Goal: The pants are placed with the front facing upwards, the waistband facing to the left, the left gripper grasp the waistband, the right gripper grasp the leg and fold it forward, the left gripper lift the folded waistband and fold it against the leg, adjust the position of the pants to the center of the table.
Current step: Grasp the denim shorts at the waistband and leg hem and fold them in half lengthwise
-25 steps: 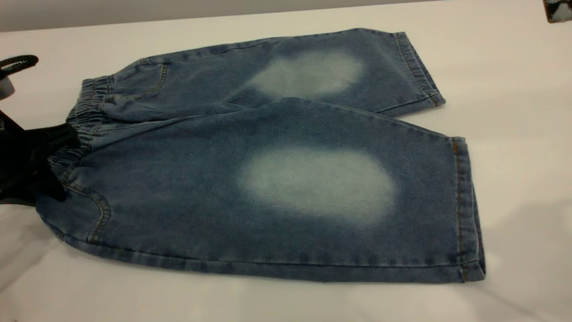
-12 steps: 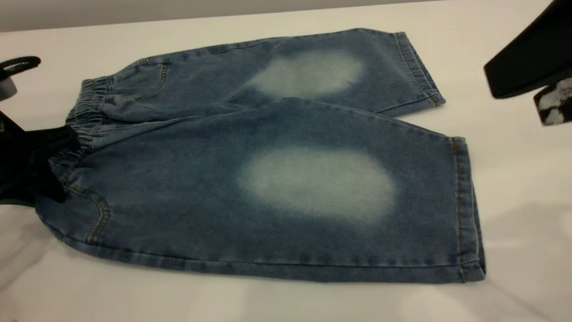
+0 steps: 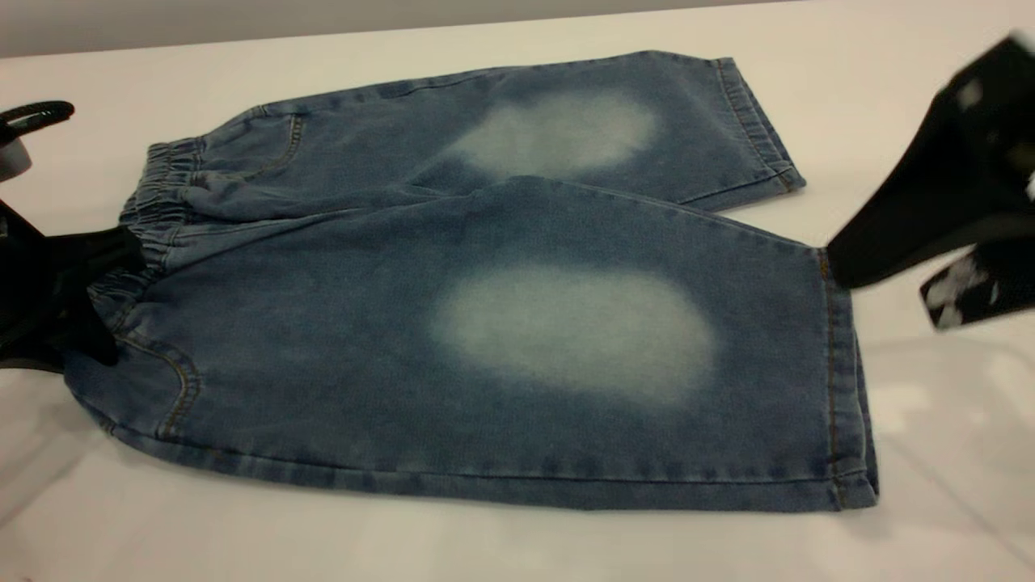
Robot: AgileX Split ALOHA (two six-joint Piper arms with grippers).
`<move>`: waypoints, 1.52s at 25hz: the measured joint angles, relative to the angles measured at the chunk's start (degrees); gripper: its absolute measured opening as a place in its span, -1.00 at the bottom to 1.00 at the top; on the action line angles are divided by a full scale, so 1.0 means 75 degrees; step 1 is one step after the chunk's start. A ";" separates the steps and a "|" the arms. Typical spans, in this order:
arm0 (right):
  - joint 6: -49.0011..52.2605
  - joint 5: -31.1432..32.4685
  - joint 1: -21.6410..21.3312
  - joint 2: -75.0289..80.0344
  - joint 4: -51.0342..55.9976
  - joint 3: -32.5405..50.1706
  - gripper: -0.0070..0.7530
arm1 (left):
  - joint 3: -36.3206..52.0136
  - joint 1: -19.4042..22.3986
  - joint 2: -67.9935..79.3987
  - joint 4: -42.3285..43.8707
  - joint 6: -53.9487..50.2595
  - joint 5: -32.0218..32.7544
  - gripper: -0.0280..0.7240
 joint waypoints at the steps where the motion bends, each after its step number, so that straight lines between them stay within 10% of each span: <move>1: -0.0149 -0.0056 0.0000 0.0264 0.0075 0.0000 0.33 | 0.0000 0.0000 0.0000 0.0000 0.0000 0.0000 -0.52; 38: -0.3791 -0.1064 0.0000 0.3732 0.2628 -0.0007 0.33 | 0.0000 0.0000 0.0000 0.0006 0.0005 -0.0076 -0.52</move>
